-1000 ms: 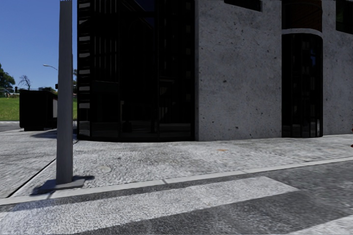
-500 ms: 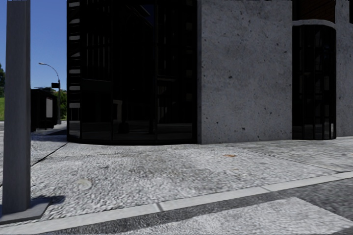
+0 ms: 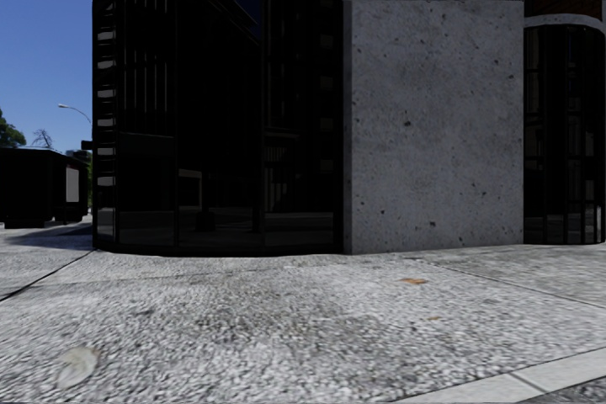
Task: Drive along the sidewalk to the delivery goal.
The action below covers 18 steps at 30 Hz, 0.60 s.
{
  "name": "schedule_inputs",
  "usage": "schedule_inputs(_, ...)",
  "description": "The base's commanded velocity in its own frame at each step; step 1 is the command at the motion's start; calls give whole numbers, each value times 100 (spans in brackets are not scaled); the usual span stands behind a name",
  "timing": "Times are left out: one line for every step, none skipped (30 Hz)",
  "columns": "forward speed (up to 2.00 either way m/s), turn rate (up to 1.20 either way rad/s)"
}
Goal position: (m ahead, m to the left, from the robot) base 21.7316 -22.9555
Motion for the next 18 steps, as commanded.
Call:
schedule_inputs(131, 0)
schedule_inputs(131, 0)
schedule_inputs(131, 0)
schedule_inputs(131, 0)
schedule_inputs(131, 0)
schedule_inputs(131, 0)
schedule_inputs(131, 0)
schedule_inputs(131, 0)
schedule_inputs(131, 0)
schedule_inputs(131, 0)
schedule_inputs(131, 0)
schedule_inputs(131, 0)
schedule_inputs(131, 0)
schedule_inputs(131, 0)
schedule_inputs(131, 0)
schedule_inputs(131, 0)
schedule_inputs(131, 0)
schedule_inputs(131, 0)
